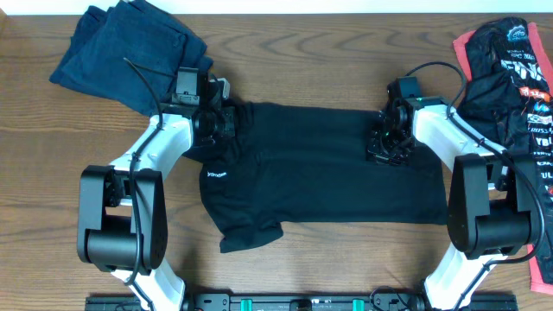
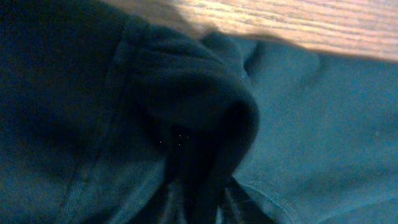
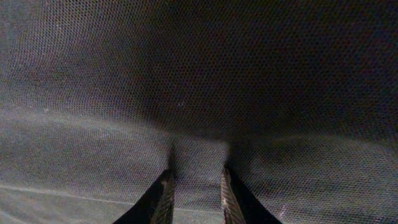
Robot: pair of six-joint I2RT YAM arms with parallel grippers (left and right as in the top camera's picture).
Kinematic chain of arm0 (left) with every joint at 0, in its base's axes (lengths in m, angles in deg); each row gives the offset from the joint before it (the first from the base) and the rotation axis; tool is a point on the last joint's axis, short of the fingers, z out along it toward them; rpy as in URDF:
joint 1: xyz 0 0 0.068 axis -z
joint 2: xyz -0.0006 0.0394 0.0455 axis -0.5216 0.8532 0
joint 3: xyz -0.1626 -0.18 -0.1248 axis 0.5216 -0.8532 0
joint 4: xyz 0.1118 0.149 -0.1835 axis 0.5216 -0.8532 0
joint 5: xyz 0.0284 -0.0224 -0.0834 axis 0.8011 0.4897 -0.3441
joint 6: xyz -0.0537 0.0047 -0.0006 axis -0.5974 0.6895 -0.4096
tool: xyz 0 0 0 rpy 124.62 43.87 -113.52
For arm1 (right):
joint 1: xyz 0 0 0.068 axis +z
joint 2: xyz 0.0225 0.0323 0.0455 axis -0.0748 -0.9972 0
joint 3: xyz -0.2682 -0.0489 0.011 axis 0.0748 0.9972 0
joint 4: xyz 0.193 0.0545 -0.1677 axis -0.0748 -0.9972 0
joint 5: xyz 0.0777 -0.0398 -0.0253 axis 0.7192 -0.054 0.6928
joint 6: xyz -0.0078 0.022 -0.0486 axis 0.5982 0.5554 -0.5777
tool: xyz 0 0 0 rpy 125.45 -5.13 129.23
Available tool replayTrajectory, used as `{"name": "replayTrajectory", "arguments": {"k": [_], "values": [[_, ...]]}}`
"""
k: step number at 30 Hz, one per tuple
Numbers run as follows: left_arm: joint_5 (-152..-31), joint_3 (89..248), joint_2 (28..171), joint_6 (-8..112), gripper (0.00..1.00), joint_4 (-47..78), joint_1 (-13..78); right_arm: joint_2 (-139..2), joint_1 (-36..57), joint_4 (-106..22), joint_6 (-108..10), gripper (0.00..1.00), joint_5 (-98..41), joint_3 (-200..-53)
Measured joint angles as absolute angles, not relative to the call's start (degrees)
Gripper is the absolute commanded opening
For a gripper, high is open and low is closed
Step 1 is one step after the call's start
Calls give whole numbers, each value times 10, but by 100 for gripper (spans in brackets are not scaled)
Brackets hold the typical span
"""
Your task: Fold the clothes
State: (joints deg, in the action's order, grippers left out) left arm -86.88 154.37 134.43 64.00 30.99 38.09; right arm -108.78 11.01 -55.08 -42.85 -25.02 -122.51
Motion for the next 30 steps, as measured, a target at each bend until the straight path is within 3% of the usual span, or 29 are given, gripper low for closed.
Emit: {"name": "replayTrajectory", "arguments": {"k": [5,25,30], "values": [[-851,1544,1344,639,6,320,381,-1088,110,-551,-428,24,-250,-1225],[-626,1544,1344,641,8,384,381,-1088,110,-560,-428,23,-250,-1225],[-560,1544,1344,641,15,394,381,-1088,110,-564,-428,23,-250,-1225]]}}
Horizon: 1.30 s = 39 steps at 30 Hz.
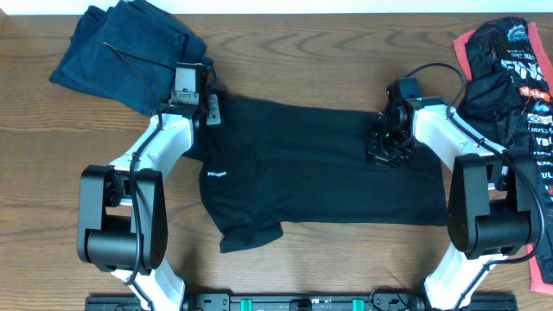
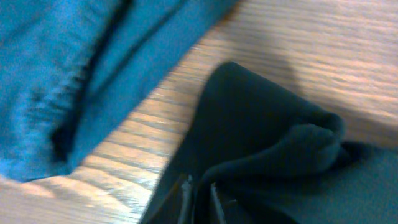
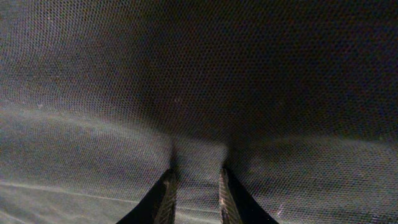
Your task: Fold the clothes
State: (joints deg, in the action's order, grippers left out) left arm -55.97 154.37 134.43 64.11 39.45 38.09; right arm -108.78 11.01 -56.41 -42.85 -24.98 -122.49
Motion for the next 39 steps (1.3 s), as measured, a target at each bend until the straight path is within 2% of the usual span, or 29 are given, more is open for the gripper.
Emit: {"name": "replayTrajectory", "arguments": {"k": [1,2,3,6,8,11,13,17,22,25,26,28,31,33,39], "values": [[-549,1544,1344,642,25,396,381,-1088,110,-564,-428,23,-250,-1225],[-538,1544,1344,644,54,398,381,-1088,110,-565,-428,23,-250,-1225],[-532,1544,1344,647,75,399,381,-1088,110,-566,-428,23,-250,-1225],[-512,1544,1344,641,79,406,381,-1088,110,-569,-428,23,-250,-1225],[-503,1544,1344,642,86,406,381,-1088,110,-571,-428,23,-249,-1224],[-498,1544,1344,641,88,401,381,-1088,110,-574,-428,21,-249,-1224],[-495,1544,1343,641,92,385,381,-1088,110,-576,-429,18,-249,-1224],[-491,1543,1318,634,93,348,381,-1088,110,-579,-426,18,-253,-1224],[-491,1543,1205,615,100,313,381,-1087,104,-632,-423,22,-263,-1249],[-487,1543,1127,610,98,297,381,-1078,100,-681,-421,29,-284,-1287],[-487,1543,1103,610,98,293,381,-1069,99,-698,-420,36,-295,-1301],[-487,1543,1065,609,98,286,381,-1047,99,-730,-418,56,-315,-1330],[-487,1543,1025,609,98,271,381,-992,99,-772,-418,74,-338,-1365],[-487,1543,1006,609,98,249,381,-951,99,-789,-417,99,-346,-1376],[-506,1543,983,609,98,133,381,-855,99,-833,-418,99,-355,-1378]]}}
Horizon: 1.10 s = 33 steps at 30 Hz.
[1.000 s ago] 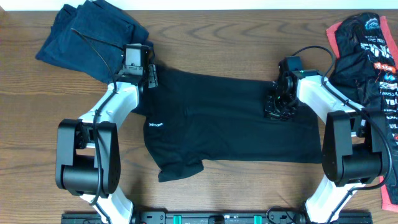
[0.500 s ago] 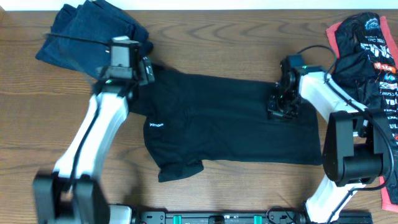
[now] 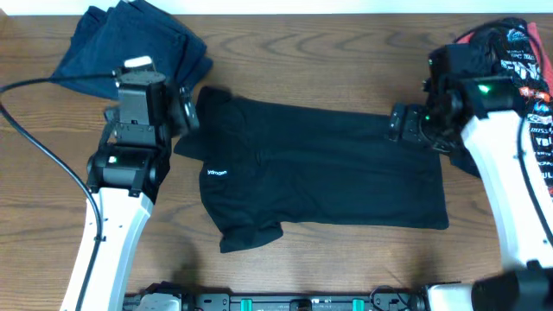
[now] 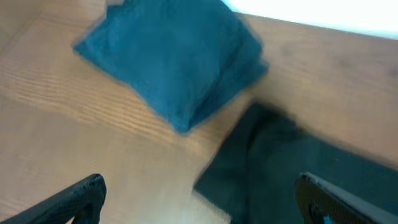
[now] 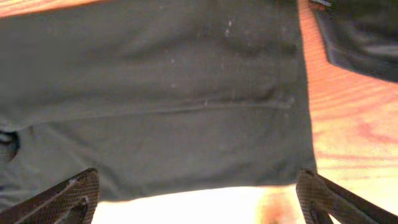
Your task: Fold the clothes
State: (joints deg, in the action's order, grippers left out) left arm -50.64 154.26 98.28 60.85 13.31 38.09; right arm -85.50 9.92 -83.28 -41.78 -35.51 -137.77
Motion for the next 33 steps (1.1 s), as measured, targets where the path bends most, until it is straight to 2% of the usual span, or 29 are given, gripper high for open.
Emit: {"name": "replayTrajectory", "arguments": {"k": [11,17,23,33], "values": [[-670,1543,957,606,98,-37,381,-738,99,-943,-392,99,-365,-1378],[-711,1543,898,535,98,-135,381,-684,99,-966,-360,99,-392,-1358],[-732,1543,877,477,98,-223,381,-626,99,-927,-310,99,-402,-1264],[-825,1517,887,459,98,-229,381,-626,99,-781,-267,99,-373,-1069]]}}
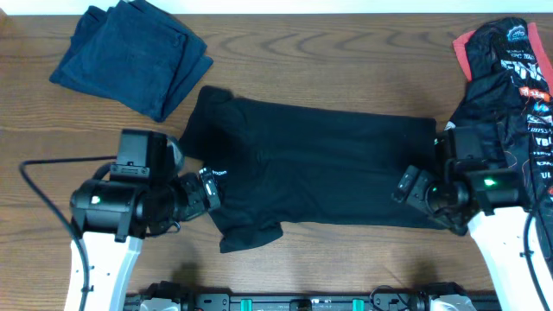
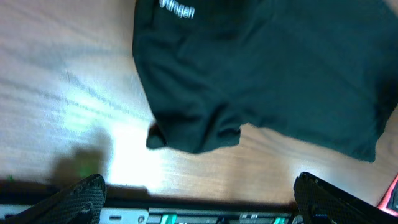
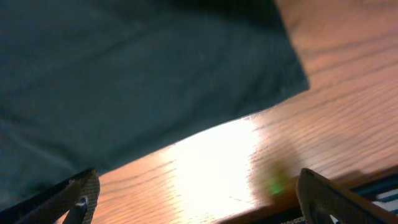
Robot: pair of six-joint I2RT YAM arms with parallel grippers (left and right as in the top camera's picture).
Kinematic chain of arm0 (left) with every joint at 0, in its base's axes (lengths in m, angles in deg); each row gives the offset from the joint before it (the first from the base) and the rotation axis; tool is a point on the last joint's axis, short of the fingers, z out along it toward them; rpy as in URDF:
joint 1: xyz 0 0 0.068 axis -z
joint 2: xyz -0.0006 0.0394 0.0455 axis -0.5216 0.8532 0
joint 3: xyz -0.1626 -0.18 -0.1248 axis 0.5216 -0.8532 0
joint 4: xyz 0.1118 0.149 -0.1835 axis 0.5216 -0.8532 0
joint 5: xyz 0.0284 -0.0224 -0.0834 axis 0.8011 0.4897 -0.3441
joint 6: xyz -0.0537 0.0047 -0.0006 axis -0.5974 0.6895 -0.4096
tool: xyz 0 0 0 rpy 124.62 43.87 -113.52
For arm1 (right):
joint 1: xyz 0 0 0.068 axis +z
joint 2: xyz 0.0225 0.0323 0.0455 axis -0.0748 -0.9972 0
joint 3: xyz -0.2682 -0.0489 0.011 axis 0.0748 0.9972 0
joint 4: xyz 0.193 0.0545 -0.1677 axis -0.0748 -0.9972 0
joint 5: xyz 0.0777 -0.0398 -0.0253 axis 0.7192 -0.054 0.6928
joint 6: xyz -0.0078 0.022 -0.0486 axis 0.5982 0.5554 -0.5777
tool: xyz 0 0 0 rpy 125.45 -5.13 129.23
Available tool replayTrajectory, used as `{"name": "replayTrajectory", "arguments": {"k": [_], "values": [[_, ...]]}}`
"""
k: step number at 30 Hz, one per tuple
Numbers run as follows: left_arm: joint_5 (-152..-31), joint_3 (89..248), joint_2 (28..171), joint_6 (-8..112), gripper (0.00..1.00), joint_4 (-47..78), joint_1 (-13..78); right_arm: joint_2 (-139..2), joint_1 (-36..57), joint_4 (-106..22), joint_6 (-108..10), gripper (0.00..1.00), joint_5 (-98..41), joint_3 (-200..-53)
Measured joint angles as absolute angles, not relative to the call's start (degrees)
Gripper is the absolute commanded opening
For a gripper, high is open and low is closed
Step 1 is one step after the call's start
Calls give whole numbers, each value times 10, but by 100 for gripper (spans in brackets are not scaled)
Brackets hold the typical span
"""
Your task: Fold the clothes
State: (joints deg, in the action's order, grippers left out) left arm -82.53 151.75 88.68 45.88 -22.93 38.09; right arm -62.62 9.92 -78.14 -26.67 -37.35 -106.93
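Note:
A black shirt [image 1: 320, 164] lies spread flat across the middle of the wooden table, with its near left sleeve bunched [image 1: 251, 235]. My left gripper [image 1: 203, 194] hovers over the shirt's near left side, open wide and holding nothing. The left wrist view shows the shirt [image 2: 261, 81] below the left gripper [image 2: 199, 202]. My right gripper [image 1: 410, 188] hangs over the shirt's near right corner, also open and empty. In the right wrist view the shirt's corner [image 3: 124, 81] lies beyond the right gripper [image 3: 199, 199].
A folded blue cloth [image 1: 130, 56] rests at the back left. A heap of black and red printed clothes [image 1: 510, 86] lies along the right edge. The table's front edge with a metal rail [image 2: 205, 214] is just below the left gripper.
Both arms have come from the shirt's far edge to its near side. The grippers are still open and empty. The shirt lies as it did.
At first both grippers were shut on the shirt's far edge, the left one at a crumpled corner. Then the left had drawn that corner out toward the blue cloth. Afterwards both stood open above the flattened shirt, and now they hover at its near edge.

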Motion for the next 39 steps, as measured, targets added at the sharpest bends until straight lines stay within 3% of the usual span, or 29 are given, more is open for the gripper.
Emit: {"name": "replayTrajectory", "arguments": {"k": [14,24,35,37,39], "values": [[-850,1320,924,454,98,-142,381,-629,99,-724,-231,99,-355,-1019],[-855,1300,1036,466,99,-64,390,-629,99,-724,-229,99,-346,-1019],[-859,1300,1162,465,99,-15,466,-629,99,-724,-229,99,-346,-1019],[-859,1300,1167,463,93,-14,474,-629,99,-724,-229,99,-346,-1019],[-859,1299,1167,462,79,-14,479,-629,99,-725,-229,99,-346,-1019]]}}
